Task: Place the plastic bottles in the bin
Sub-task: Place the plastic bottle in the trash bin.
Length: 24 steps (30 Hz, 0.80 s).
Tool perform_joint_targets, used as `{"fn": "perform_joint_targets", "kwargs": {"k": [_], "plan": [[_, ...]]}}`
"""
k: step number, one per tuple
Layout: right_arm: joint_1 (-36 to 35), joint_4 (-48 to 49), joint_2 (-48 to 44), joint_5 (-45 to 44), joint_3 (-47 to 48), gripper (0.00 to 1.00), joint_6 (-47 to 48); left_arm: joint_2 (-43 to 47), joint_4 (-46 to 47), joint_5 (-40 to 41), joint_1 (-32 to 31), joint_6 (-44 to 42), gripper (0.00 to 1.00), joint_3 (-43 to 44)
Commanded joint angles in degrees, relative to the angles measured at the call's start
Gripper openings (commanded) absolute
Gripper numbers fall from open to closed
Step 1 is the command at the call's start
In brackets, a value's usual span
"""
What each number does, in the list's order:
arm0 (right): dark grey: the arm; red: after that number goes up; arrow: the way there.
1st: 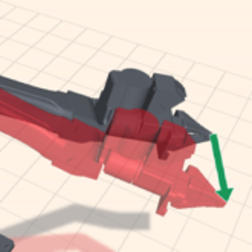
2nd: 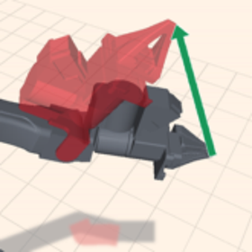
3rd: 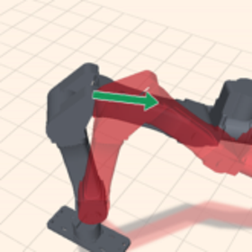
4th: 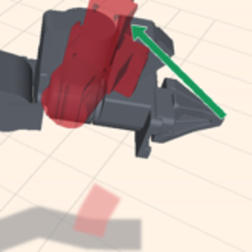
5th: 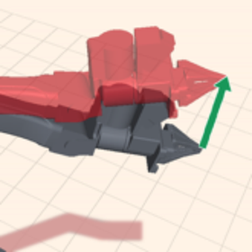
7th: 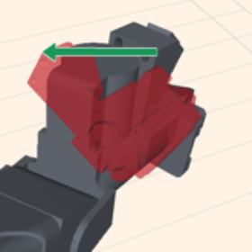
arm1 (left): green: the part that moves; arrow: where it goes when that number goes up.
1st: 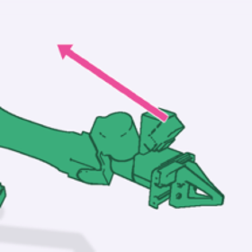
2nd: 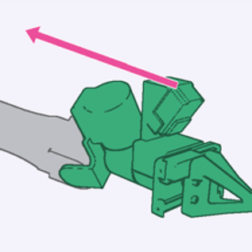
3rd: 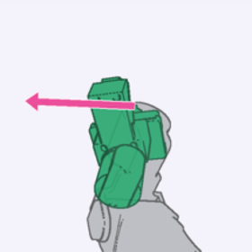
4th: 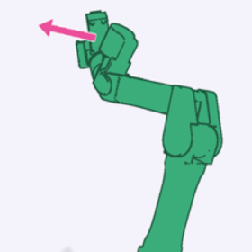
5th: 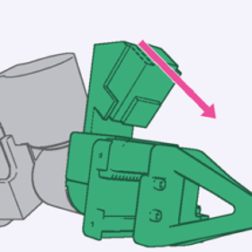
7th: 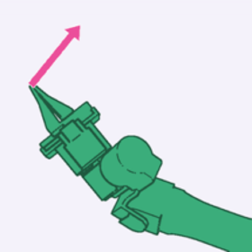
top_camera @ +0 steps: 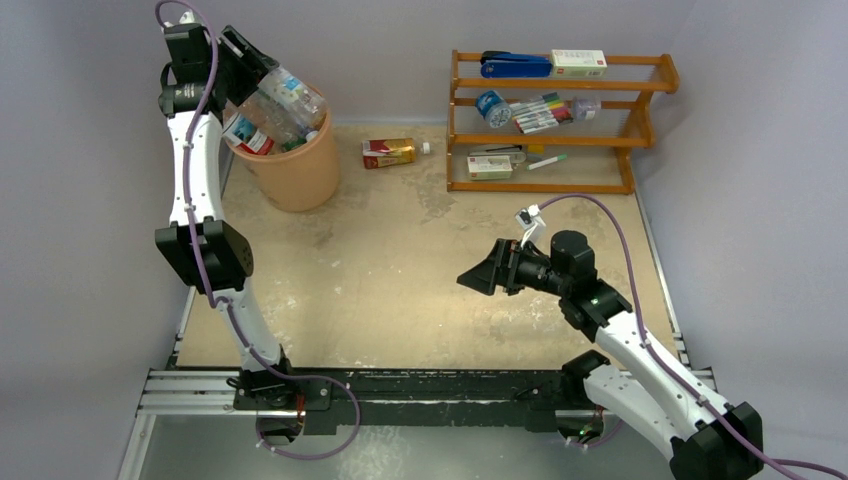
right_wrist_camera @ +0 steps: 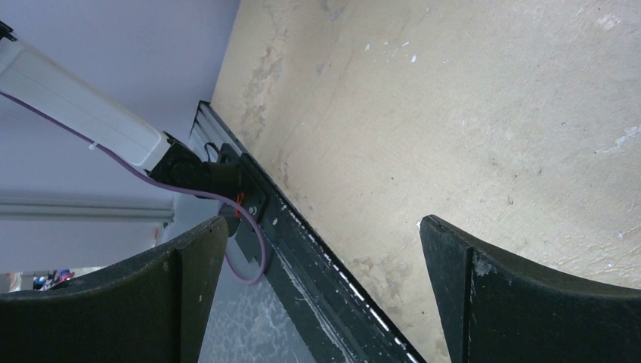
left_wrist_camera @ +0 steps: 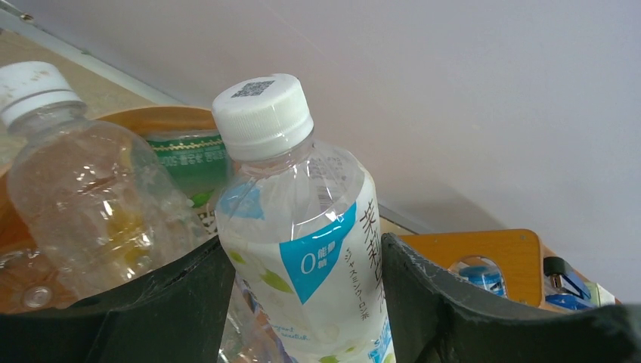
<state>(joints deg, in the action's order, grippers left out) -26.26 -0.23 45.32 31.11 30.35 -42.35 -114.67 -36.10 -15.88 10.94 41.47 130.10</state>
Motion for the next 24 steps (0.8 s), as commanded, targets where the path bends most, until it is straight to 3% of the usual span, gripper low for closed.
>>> {"fn": "perform_joint_targets", "kwargs": {"k": [1,24], "plan": [[-0.11,3.2,-0.88,1.63,-0.83,1.0,-0.44,0.53,2.94,-0.6,2.26,1.85,0.65,2.86],[-0.11,2.89,-1.78,1.88,-2.0,1.0,-1.01,-3.09,-1.16,0.23,4.27,0.44,0.75,5.37]]}}
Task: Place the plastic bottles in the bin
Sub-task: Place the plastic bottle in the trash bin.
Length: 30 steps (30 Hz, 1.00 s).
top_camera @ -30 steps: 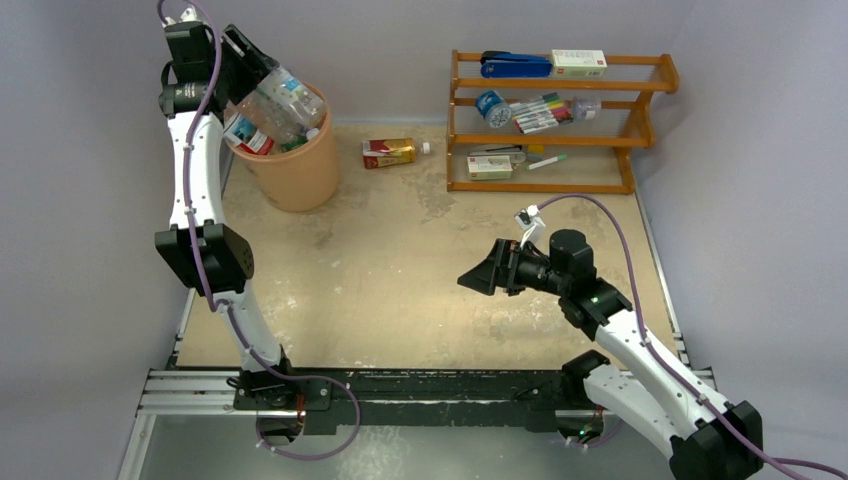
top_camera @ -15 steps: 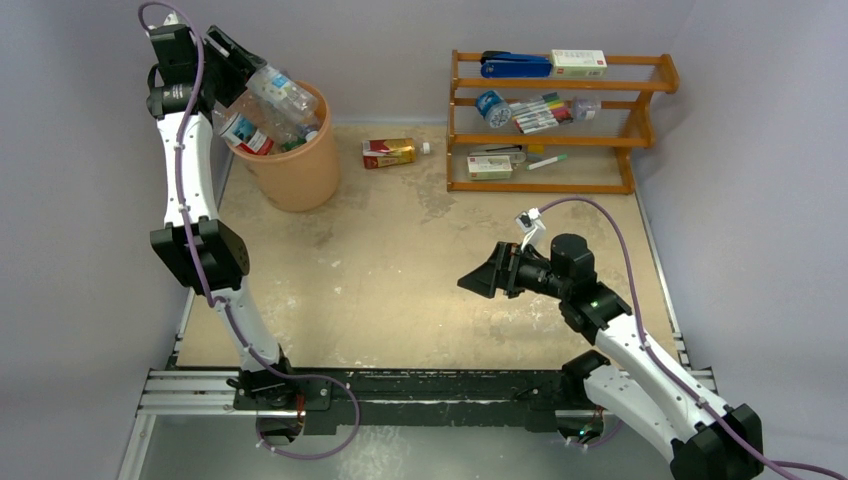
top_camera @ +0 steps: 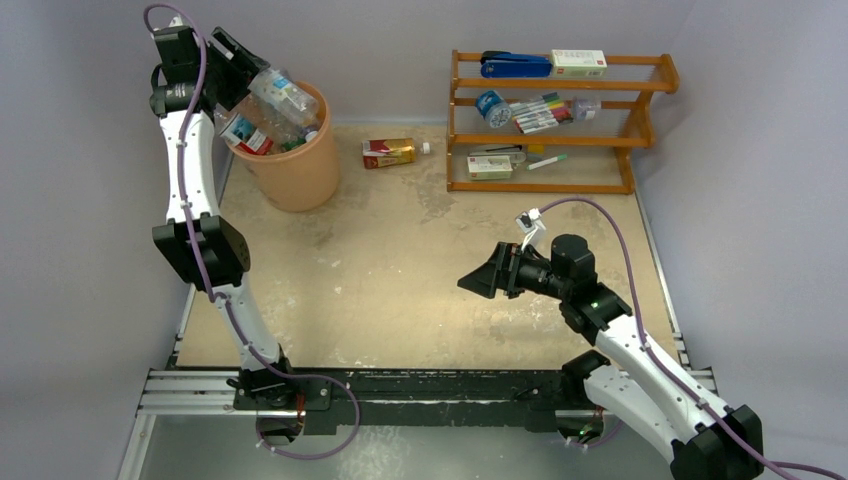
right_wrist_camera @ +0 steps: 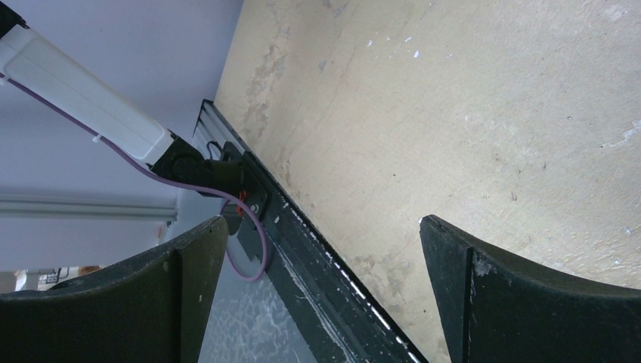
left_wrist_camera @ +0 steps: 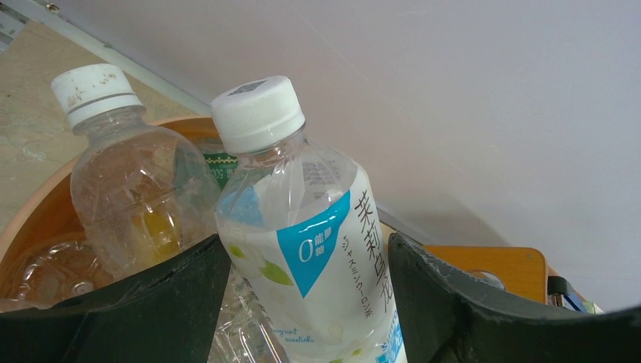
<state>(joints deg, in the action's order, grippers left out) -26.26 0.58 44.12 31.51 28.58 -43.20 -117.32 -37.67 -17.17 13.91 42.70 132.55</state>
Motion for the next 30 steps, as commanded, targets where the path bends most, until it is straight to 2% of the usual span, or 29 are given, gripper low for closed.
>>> {"fn": "perform_joint_targets", "kwargs": {"k": [1,15,30], "plan": [[-0.11,2.07,-0.46,1.39,-0.27,1.0,-0.06,-0.46,0.41,1.82,1.36,-0.8,0.75,3.02],[-0.09,3.14,1.99,1.47,-0.1,1.0,0.34,-3.59,-0.65,2.4,2.99,-0.73,0.78,5.7],[-0.11,4.86,1.91,1.44,-2.19,1.0,-0.52,-1.65,0.85,1.52,2.88,-0.59,0.81,3.6]]}}
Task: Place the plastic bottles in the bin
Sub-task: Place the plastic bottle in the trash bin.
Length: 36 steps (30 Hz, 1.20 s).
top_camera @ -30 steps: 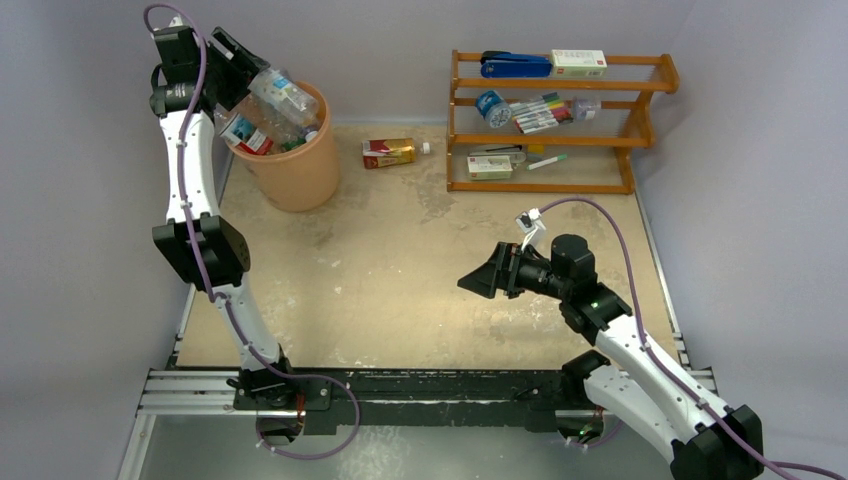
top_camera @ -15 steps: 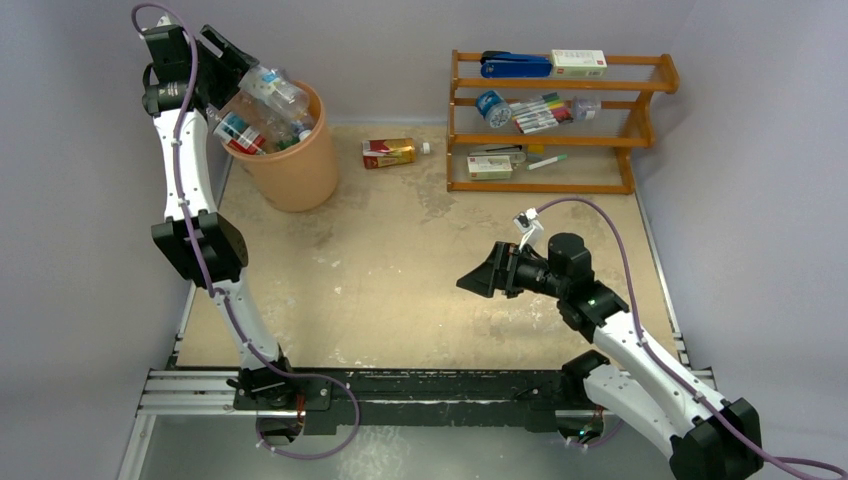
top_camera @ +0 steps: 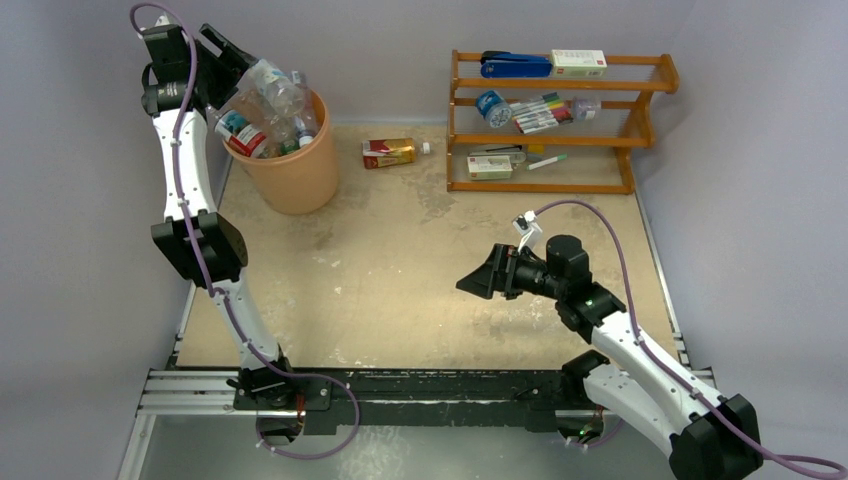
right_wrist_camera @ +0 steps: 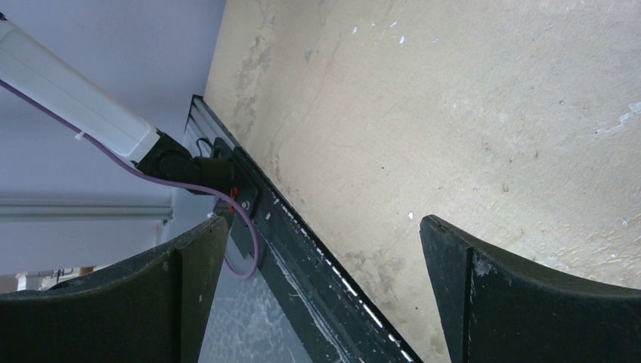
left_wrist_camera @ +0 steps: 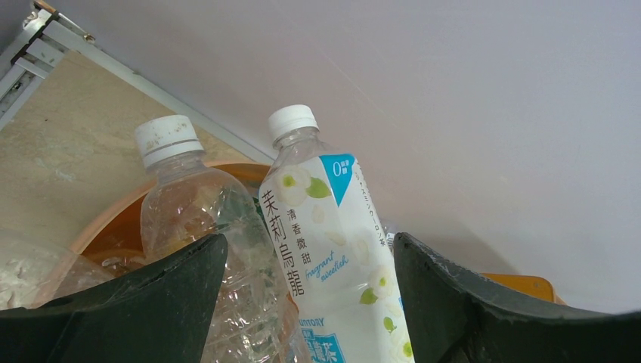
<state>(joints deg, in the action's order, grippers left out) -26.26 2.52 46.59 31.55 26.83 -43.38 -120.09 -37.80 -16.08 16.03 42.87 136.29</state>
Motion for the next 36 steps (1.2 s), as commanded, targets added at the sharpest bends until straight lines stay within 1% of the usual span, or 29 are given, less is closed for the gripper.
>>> {"fn": "perform_joint_targets", "kwargs": {"k": [1,14,26,36], "plan": [[-0.11,3.01,-0.58,1.43,-0.62,1.0,-0.44,1.39,1.09,0.35,0.76,-0.77,0.81,-0.41],[-0.11,3.98,-1.54,1.75,-1.93,1.0,-1.46,6.93,2.54,0.78,0.67,-0.77,0.8,-5.2],[-0.1,3.81,-2.82,1.75,-2.66,1.0,-1.92,8.82,2.14,0.14,0.67,-0.35,0.8,-3.93],[-0.11,4.56,-2.32,1.84,-3.03,1.0,-2.3,15.23,2.45,-1.72,0.64,-1.63,0.8,-5.8]]}}
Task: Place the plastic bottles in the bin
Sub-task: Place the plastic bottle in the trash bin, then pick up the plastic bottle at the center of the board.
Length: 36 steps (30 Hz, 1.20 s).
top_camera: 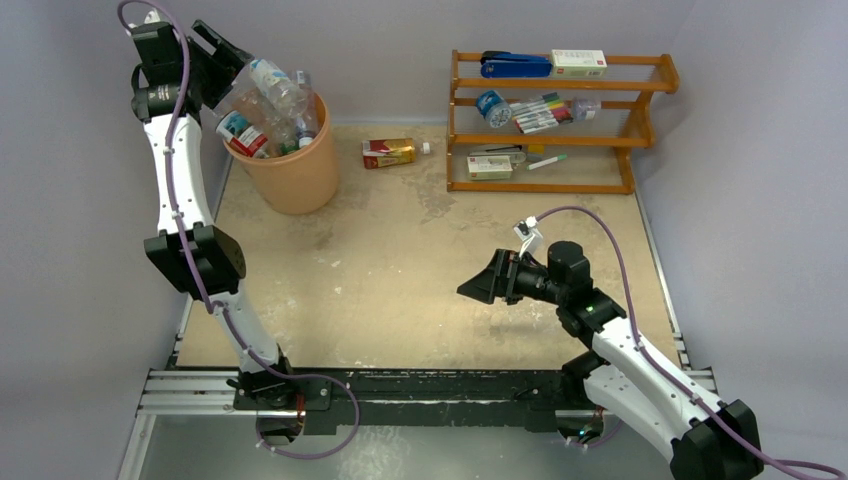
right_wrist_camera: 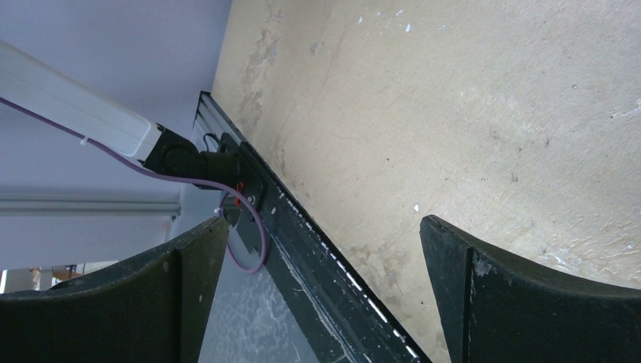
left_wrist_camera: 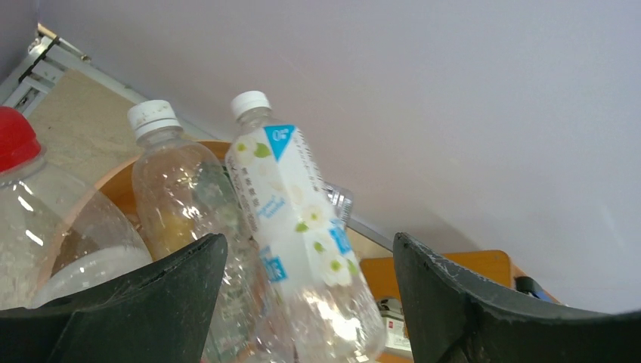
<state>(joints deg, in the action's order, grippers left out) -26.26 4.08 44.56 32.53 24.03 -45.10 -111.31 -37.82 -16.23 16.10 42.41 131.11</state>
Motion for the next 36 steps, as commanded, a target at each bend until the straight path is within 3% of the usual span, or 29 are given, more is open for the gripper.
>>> {"fn": "perform_joint_targets", "kwargs": {"k": [1,7,16,24,27,31,36], "plan": [[-0.11,3.16,-0.19,0.73,-0.22,1.0,-0.66,7.45,2.55,-1.95,0.33,-1.33,0.8,-1.09],[-0.04,3.98,0.4,0.75,0.09,1.0,-1.04,14.89,2.35,0.16,-6.3,-4.49,0.84,-6.64],[-0.1,1.39,-2.3,-0.05,0.4,1.0,-1.22,21.57,-5.02,17.31,-32.66,-13.84,0.89,-12.52],[-0.11,-1.93,-6.99,-1.19,-0.58,1.0,-1.87,22.69,-5.89,33.09,-53.45,-18.19,0.9,-21.56],[-0.06,-2.97,-8.1,-1.32,-1.1,1.0,-1.95,20.21,-5.65,39.29,-57.14,-19.72,0.9,-25.35],[-0.11,-4.97,-9.75,-1.72,-1.18,1.0,-1.82,16.76,-2.95,44.86,-57.58,-23.04,0.89,-29.72],[-0.11,-6.76,-11.39,-2.28,-1.2,1.0,-1.63,11.97,2.37,49.65,-57.18,-33.54,0.91,-31.9]]}}
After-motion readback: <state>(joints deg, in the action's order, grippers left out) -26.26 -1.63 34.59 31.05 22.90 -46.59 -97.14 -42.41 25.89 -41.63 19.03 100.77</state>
